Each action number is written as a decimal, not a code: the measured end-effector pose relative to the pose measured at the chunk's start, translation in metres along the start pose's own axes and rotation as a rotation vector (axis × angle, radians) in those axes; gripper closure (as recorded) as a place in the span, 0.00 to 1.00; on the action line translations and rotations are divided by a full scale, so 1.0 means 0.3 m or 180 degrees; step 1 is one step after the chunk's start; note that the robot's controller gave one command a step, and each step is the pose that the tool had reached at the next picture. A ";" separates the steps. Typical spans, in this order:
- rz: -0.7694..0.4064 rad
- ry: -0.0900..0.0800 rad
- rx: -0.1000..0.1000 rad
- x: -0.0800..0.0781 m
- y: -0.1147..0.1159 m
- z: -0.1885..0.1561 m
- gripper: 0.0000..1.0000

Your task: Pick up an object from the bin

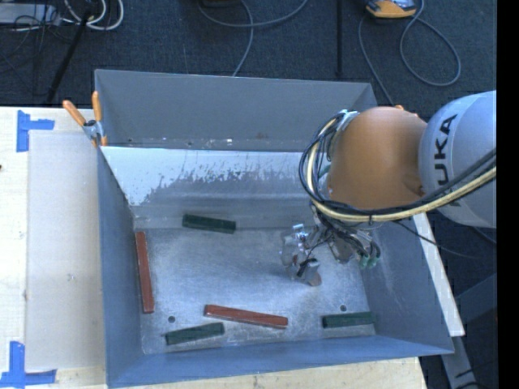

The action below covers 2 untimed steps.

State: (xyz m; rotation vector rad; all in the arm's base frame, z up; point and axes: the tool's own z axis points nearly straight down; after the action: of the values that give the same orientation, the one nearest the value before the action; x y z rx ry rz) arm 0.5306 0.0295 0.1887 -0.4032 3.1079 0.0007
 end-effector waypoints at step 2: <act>-0.1044 0.0031 -0.0013 0.090 0.262 0.335 0.00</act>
Offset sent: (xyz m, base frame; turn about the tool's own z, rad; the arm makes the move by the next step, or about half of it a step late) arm 0.0000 0.0000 0.0000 0.0000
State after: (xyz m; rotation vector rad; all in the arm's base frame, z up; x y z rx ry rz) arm 0.4852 0.0986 0.0880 -0.9082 3.0101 0.0031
